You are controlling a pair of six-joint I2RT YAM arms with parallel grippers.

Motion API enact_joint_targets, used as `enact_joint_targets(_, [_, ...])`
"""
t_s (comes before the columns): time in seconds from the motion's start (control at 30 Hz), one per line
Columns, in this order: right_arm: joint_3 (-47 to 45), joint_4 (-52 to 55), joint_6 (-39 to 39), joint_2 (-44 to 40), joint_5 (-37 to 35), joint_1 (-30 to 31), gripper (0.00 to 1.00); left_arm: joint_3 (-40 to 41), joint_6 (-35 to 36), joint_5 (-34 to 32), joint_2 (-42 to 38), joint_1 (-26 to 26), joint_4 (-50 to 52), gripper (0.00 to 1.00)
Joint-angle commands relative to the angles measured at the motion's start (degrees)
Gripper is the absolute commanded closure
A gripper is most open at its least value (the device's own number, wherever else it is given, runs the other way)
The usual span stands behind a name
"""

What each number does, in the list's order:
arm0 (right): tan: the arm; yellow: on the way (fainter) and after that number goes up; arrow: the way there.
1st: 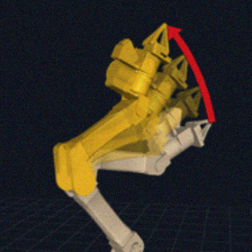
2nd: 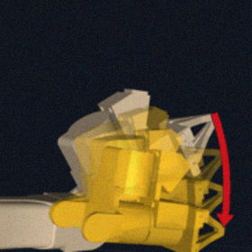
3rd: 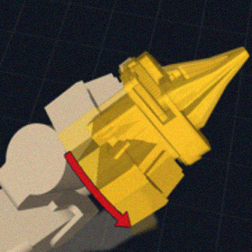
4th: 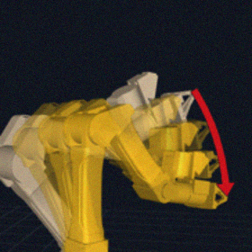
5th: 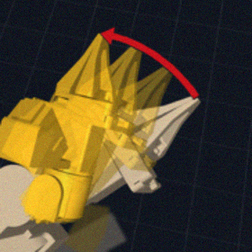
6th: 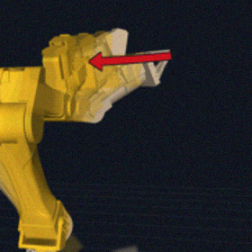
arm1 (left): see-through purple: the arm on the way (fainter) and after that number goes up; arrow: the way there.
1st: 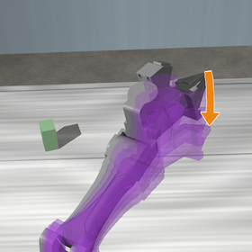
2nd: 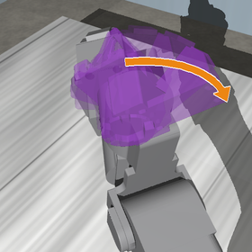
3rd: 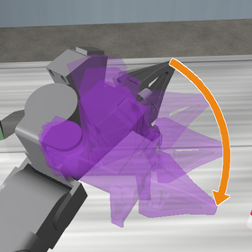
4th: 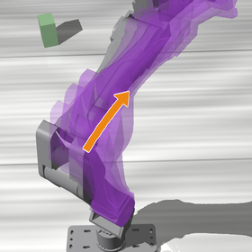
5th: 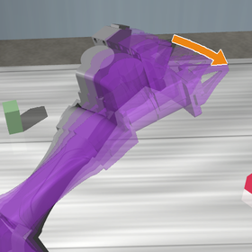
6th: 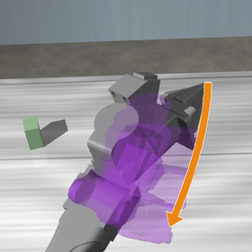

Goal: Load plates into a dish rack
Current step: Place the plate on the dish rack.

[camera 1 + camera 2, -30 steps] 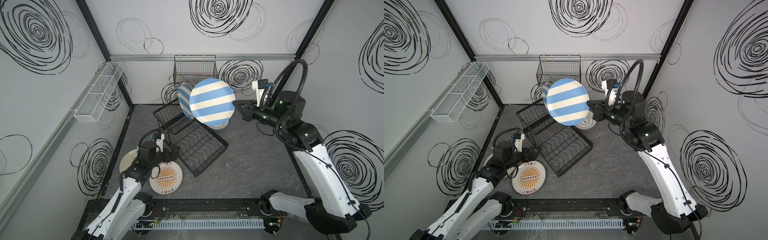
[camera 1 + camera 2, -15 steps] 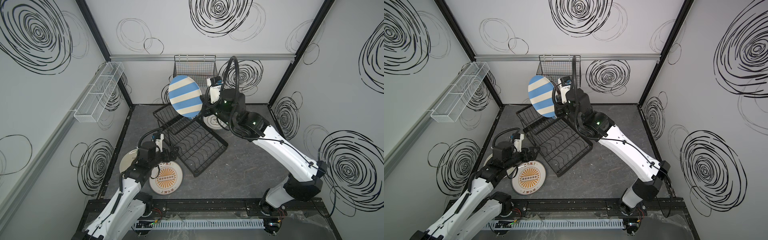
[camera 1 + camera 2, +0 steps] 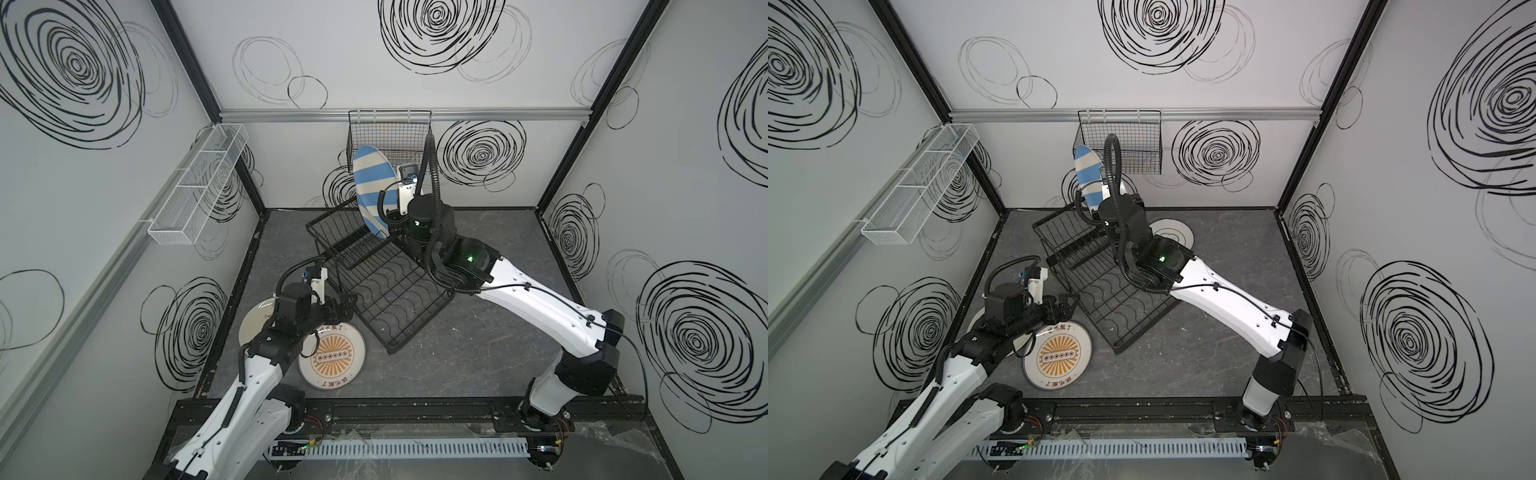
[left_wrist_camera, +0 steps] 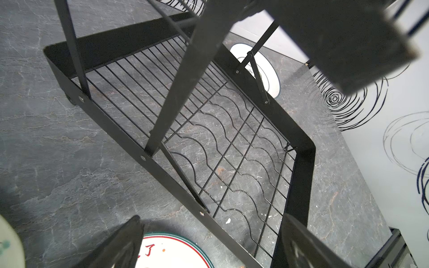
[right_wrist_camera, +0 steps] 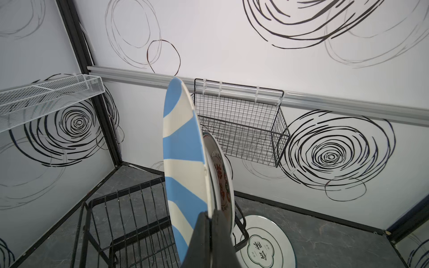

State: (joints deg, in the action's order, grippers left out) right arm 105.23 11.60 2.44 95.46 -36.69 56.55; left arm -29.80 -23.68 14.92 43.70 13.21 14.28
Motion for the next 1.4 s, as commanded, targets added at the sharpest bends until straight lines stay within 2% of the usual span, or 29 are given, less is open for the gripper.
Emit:
enact_joint_targets(0.0, [1.4,-3.6,-0.9,1.0,-2.2,0.4,1.00,-1.1,0.9,-0.7,-0.4,-0.7,-1.1,0.04])
enact_joint_targets(0.4, [-1.4,-6.9,-2.2,2.5,-1.2,0.0,1.00,-1.0,1.0,-0.9,-0.1,-0.9,-1.2,0.04])
enact_joint_targets(1.2, [-3.4,-6.5,-0.9,4.8,1.5,-1.4,1.00,-0.7,1.1,-1.2,0.0,-1.1,-1.2,0.04])
enact_joint_targets(1.37, [-2.8,-6.3,-1.3,6.1,-0.1,-1.5,1.00,-0.8,1.1,-1.2,0.0,-1.1,-1.1,0.04])
